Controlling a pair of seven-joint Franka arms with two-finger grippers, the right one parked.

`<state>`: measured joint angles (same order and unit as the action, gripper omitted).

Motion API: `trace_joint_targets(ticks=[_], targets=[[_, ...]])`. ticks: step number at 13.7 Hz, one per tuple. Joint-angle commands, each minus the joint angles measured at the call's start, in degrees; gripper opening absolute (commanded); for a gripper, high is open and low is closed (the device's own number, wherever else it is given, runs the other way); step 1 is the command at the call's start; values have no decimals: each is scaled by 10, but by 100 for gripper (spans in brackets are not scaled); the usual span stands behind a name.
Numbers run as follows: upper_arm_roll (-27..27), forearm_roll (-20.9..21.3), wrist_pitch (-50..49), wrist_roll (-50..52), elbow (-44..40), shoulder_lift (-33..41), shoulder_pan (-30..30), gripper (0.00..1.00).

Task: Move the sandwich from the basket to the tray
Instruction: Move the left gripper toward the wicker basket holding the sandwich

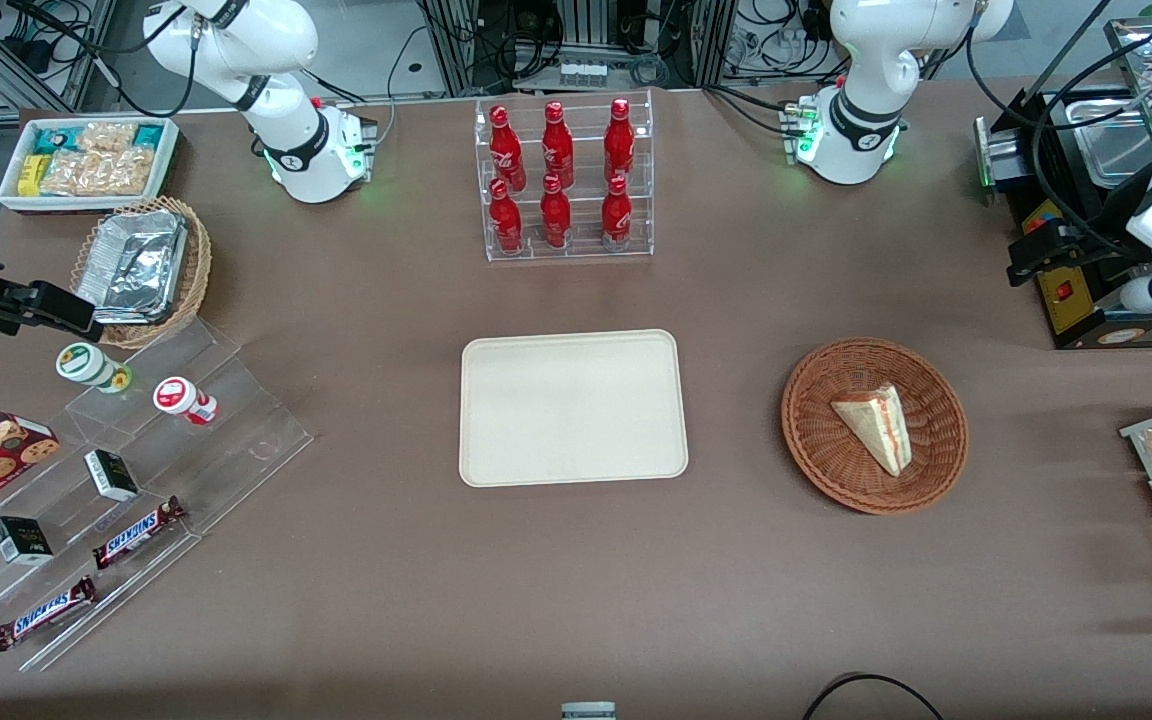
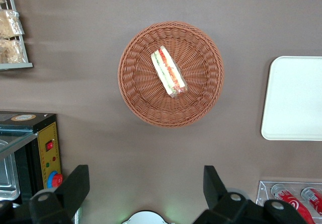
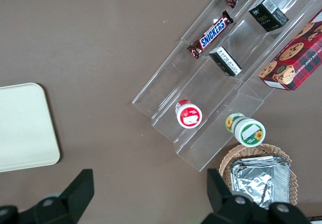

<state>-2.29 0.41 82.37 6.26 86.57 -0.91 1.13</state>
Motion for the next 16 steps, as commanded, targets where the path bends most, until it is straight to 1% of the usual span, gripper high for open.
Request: trace_joint_targets(ticks=[1, 5, 9, 12, 14, 16], targets=[[-5, -9, -3, -10, -3, 6, -3, 100], [-6, -3, 6, -9, -4, -17, -2, 100], [-17, 13, 56, -7, 21, -45, 0, 100], [-25, 13, 131, 30, 66, -63, 1, 100], [-25, 13, 221, 56, 131, -58, 1, 100], [-26, 13, 290, 93, 186, -55, 1, 100]])
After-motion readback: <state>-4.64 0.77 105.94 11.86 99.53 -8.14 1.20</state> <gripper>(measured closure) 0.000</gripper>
